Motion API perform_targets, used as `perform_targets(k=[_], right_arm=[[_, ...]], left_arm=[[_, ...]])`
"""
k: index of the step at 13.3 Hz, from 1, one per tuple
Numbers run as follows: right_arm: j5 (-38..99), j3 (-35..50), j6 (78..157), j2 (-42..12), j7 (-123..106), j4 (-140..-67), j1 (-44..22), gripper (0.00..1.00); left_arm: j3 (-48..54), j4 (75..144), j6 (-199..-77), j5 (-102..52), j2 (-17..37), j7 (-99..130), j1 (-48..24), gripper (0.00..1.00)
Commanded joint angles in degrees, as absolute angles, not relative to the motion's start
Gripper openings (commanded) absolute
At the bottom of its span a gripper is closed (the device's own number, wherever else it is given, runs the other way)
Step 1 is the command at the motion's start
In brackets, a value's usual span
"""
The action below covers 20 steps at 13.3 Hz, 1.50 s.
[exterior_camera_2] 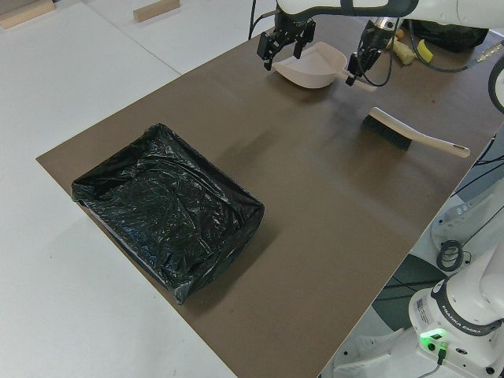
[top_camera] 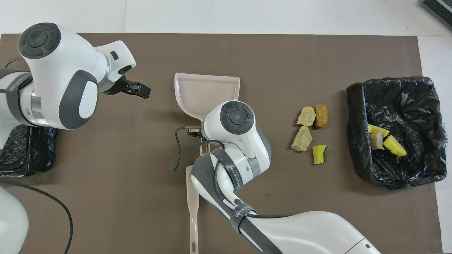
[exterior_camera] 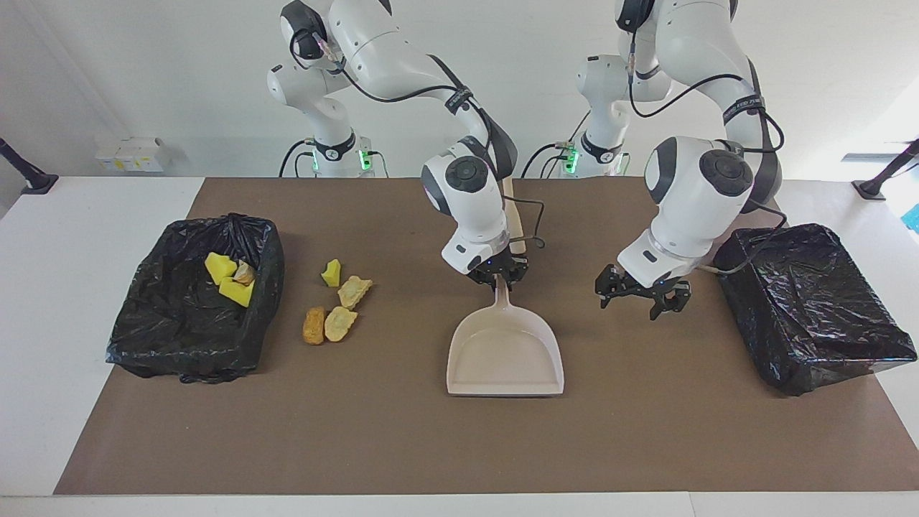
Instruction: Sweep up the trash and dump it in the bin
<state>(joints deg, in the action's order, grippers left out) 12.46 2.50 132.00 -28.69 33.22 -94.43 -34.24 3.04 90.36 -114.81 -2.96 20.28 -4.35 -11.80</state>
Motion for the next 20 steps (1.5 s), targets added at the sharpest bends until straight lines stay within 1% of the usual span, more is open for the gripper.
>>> perform_targets(k=[1, 3, 5, 8, 9, 10, 11, 13, 15, 17, 18, 19, 20], right_arm=[[12.7, 2.9, 133.0, -30.4, 33.5, -92.4, -34.6, 0.00], [12.7, 2.9, 133.0, -30.8, 33.6, -91.7, -34.6, 0.00], [13.4, 3.0, 132.7, -31.7, 33.9, -89.5, -34.6, 0.00], [12.9, 2.9, 132.3, -31.7, 34.0, -89.5, -34.6, 0.00], [12.6, 2.9, 131.8, -31.7, 34.0, -89.4, -34.6, 0.38], [10.8, 2.8, 131.7, -31.6, 33.0, -89.4, -34.6, 0.97], [9.2, 2.9, 131.2, -30.9, 33.0, -89.3, -34.4, 1.00], [8.9, 2.9, 127.0, -29.1, 33.1, -89.2, -33.8, 1.00], [10.1, 2.9, 123.4, -25.7, 33.8, -89.4, -34.5, 1.00], [10.5, 2.9, 112.3, -20.5, 33.6, -90.4, -33.6, 1.00], [12.5, 2.9, 108.8, -19.0, 33.9, -90.4, -34.4, 1.00], [14.1, 3.0, 107.5, -17.4, 34.6, -91.7, -35.5, 1.00], [14.4, 3.0, 108.0, -15.5, 36.6, -94.8, -37.9, 1.00]], left_arm=[[2.3, 87.8, -112.8, -2.5, 21.3, -4.4, -12.3, 1.00], [2.3, 87.9, -112.9, -2.4, 21.1, -4.5, -12.3, 1.00], [2.3, 88.0, -112.8, -2.3, 21.1, -4.4, -12.4, 1.00], [2.3, 88.2, -113.0, -2.2, 21.0, -4.5, -12.4, 1.00], [2.3, 88.5, -113.3, -2.2, 21.0, -4.5, -12.4, 1.00], [2.3, 88.7, -113.5, -2.4, 20.9, -4.5, -12.4, 1.00], [2.3, 88.7, -113.6, -2.5, 20.9, -4.5, -12.4, 1.00], [2.3, 89.3, -114.0, -2.5, 20.7, -4.5, -12.4, 1.00], [2.3, 90.1, -114.7, -2.6, 20.6, -4.4, -12.4, 1.00], [2.3, 90.4, -115.2, -2.6, 21.0, -4.2, -12.7, 1.00], [2.3, 90.4, -115.6, -2.6, 21.4, -3.3, -14.0, 1.00], [2.3, 90.5, -116.7, -2.6, 21.5, -1.9, -14.5, 1.00], [2.3, 90.8, -117.4, -2.6, 22.0, 0.1, -15.4, 1.00]])
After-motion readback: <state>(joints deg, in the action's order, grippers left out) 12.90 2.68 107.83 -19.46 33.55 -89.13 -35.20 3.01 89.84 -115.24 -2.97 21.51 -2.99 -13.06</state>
